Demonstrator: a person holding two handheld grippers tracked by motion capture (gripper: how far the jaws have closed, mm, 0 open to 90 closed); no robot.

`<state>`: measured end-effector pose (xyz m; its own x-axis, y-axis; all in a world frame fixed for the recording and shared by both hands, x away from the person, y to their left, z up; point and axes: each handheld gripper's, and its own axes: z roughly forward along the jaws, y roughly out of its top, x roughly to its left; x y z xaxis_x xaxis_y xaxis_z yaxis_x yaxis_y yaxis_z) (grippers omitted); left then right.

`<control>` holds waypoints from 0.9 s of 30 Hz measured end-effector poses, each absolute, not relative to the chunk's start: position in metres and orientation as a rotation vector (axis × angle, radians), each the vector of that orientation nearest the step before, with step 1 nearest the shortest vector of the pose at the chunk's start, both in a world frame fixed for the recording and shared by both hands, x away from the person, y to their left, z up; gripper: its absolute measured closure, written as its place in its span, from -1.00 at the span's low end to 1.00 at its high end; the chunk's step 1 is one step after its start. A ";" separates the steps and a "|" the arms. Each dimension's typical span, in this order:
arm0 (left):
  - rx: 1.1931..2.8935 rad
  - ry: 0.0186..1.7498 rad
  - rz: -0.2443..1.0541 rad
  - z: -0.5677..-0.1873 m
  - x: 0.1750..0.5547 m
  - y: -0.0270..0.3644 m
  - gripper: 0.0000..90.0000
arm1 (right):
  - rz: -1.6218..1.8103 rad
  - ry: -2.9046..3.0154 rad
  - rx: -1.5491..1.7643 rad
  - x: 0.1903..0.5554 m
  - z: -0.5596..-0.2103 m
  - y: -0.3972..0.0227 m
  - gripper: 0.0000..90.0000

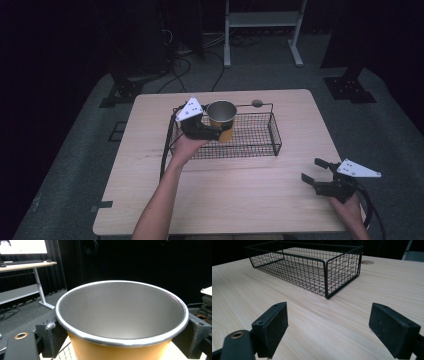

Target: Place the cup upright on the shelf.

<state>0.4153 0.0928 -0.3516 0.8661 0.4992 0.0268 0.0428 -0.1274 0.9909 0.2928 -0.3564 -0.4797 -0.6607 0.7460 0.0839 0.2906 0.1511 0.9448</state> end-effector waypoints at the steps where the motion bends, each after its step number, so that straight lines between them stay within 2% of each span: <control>1: 1.664 0.421 0.412 -0.352 0.418 0.092 -0.73 | 1.520 2.030 0.988 0.293 -0.480 -0.356 -0.68; 27: 1.686 0.420 0.352 -0.369 0.469 0.091 -0.72 | 1.525 2.031 0.990 0.293 -0.480 -0.357 -0.68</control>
<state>0.4690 0.0908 -0.3690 0.8854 0.4647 -0.0052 0.0757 -0.1333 0.9882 0.2934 -0.3571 -0.4800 -0.6623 0.7440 0.0885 0.2924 0.1479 0.9448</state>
